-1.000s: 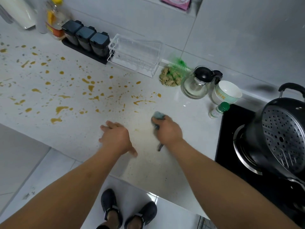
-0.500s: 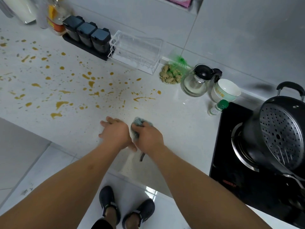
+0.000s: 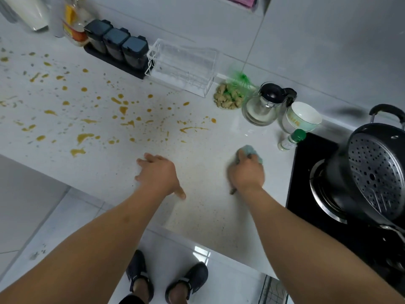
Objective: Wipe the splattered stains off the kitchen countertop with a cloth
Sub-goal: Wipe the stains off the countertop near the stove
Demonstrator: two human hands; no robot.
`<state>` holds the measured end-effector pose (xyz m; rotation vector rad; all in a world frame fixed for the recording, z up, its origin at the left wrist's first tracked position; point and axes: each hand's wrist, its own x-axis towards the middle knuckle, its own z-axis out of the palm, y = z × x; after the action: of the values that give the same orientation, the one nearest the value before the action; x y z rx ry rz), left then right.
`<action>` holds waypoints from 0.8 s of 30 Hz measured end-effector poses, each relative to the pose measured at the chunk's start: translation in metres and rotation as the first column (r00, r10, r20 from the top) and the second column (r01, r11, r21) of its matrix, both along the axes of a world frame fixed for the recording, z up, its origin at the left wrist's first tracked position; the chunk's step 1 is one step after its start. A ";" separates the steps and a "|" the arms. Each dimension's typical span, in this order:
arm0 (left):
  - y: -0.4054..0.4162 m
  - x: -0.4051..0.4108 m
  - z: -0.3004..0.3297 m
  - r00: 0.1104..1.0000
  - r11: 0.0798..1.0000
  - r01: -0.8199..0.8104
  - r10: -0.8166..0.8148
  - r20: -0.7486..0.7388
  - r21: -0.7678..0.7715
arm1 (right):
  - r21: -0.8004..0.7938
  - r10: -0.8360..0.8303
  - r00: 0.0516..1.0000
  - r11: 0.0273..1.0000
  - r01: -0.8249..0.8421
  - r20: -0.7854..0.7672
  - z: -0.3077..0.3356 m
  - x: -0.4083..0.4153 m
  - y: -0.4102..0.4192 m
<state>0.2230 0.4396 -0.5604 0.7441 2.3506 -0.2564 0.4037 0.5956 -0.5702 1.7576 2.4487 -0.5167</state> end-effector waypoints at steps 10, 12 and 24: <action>-0.004 0.000 0.000 0.996 0.998 0.059 -0.059 -0.072 -0.002 | -0.008 0.601 0.791 0.796 -0.606 -0.112 -0.006 -0.053 -0.105; -0.009 -0.003 0.009 0.979 0.978 0.188 -0.194 -0.059 -0.091 | -0.004 0.532 0.843 0.846 -0.534 -0.074 -0.006 -0.034 -0.087; -0.071 -0.075 0.025 0.996 0.958 -0.065 0.044 0.082 0.278 | -0.081 -0.068 0.988 0.994 0.080 0.142 0.000 -0.046 -0.074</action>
<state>0.1478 0.3689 -0.5356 0.8039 2.3580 0.1309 0.3576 0.5215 -0.5704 1.7918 2.2416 -0.4808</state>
